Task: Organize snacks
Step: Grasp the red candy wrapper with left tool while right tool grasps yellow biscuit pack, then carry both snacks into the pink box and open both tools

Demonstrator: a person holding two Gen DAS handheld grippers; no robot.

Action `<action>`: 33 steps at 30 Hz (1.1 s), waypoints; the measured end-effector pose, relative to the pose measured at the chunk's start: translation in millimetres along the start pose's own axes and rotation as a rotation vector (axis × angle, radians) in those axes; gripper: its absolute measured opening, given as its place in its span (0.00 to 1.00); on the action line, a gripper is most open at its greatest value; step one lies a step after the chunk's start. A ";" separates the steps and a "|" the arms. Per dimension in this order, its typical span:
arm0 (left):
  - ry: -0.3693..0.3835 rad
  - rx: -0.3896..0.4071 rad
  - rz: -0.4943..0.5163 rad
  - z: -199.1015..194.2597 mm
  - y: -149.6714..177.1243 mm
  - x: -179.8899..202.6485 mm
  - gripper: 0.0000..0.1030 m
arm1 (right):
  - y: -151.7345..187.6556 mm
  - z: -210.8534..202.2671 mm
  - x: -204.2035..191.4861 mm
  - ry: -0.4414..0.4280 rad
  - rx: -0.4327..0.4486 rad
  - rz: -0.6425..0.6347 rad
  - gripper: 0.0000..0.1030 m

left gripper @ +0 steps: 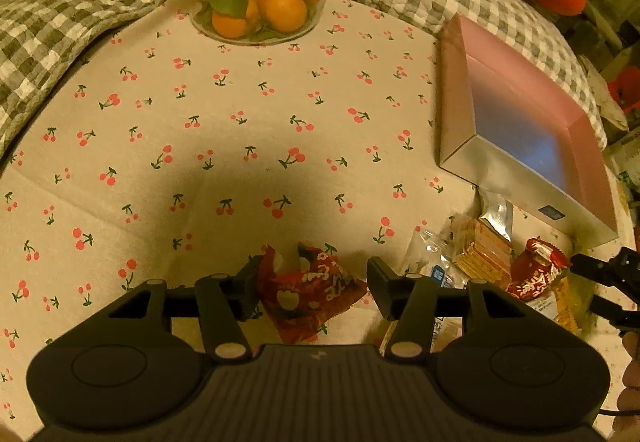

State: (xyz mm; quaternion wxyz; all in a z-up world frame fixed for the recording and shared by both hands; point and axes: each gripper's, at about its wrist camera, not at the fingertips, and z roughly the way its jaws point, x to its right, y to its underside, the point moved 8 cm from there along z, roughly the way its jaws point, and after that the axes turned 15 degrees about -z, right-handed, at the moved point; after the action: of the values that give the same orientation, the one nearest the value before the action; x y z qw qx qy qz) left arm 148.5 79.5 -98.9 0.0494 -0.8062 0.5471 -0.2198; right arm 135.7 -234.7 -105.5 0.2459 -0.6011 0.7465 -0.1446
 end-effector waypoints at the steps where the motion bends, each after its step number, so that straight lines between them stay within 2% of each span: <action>1: -0.004 0.004 0.003 -0.1 0.2 0.2 0.48 | 0.0 0.9 -1.4 0.022 0.008 -0.017 0.73; 7: -0.023 0.030 0.016 0.4 -2.5 -1.8 0.44 | 3.4 6.0 -14.0 0.129 0.040 -0.204 0.69; 9: -0.022 0.027 0.016 0.0 -2.0 -2.1 0.43 | 4.0 4.8 -13.1 0.146 0.046 -0.245 0.55; 10: -0.020 0.027 0.015 -0.6 -2.0 -2.7 0.42 | 3.1 3.4 -10.7 0.138 0.047 -0.253 0.52; 15: 0.021 0.006 -0.043 -5.8 -4.1 -7.7 0.31 | 0.1 -2.5 5.2 0.038 0.039 -0.180 0.49; 24: 0.066 -0.014 -0.084 -10.8 -3.0 -5.8 0.29 | 2.3 -14.2 30.6 -0.104 -0.003 0.017 0.49; 33: 0.126 0.030 -0.094 -30.1 -7.7 11.1 0.29 | -16.3 -43.9 31.8 -0.183 0.052 0.085 0.49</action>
State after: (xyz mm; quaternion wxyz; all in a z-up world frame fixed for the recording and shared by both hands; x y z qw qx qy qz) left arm 146.2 77.4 -66.0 0.0164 -0.8147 0.5072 -0.2805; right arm 120.5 -272.8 -66.6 0.3344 -0.5730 0.7418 -0.0977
